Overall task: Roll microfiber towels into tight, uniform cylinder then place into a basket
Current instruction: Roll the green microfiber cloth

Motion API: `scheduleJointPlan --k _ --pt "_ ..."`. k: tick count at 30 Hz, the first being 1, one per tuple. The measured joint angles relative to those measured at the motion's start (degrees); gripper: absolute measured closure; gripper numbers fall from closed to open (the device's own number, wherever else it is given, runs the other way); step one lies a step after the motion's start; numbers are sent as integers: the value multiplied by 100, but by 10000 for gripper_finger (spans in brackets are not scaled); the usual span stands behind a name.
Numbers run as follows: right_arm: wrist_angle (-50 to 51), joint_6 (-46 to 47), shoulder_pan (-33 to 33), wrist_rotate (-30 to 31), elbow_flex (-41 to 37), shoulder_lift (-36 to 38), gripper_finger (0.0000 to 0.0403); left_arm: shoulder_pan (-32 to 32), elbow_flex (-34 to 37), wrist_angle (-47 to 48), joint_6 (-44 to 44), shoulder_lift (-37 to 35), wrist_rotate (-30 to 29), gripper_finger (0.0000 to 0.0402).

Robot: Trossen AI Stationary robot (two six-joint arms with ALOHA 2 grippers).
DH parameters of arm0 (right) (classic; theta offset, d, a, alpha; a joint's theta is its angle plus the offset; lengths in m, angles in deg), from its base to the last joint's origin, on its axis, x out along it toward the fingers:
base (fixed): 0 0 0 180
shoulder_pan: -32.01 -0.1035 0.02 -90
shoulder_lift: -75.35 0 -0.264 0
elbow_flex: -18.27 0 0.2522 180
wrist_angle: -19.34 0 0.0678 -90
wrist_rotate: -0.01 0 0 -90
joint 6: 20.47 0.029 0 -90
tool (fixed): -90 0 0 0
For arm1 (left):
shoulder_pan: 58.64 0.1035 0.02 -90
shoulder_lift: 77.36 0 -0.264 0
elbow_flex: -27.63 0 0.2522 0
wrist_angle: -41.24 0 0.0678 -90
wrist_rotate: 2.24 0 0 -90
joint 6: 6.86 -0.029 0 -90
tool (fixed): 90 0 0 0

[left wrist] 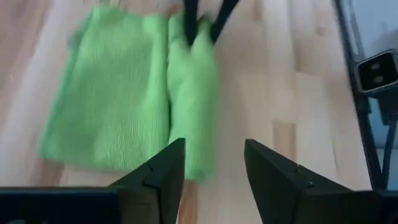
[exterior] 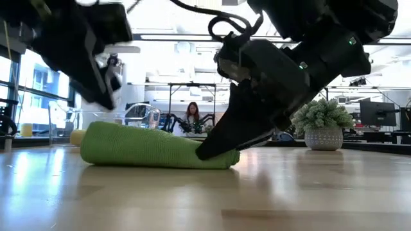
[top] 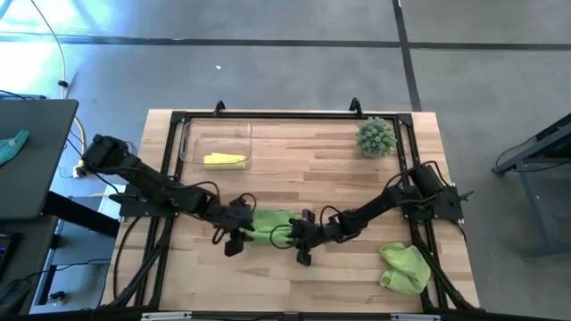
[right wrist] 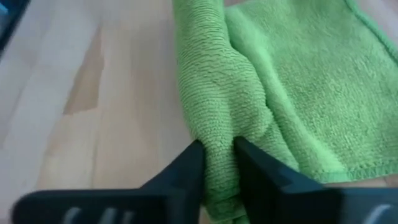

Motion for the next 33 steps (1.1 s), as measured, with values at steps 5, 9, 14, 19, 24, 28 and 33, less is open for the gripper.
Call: scheduleJointPlan --k 5,9,14,19,24,28,33 --pt "-100 706 110 -458 0 1 385 -451 -8 -369 -706 -187 -661 245" --pt "-228 1203 242 -1023 -11 -9 395 -922 -11 -800 -1487 121 -1563 245" --pt "-258 1583 386 -1438 -11 -12 387 -1347 -3 -1234 -2106 726 -2567 245" --pt "-265 1595 417 -1480 -9 -10 387 -1469 -9 -1625 -2145 1422 -2624 245" --pt "-284 1613 417 -1476 -9 -10 387 -1452 -18 -1726 -2143 1937 -3060 245" --pt "-294 1629 415 -1475 -9 -10 386 -1334 -22 -1764 -2128 2201 -3123 245" --pt "-294 1482 417 -1553 -20 30 367 -1118 -33 -1795 -1504 2375 -2857 245"
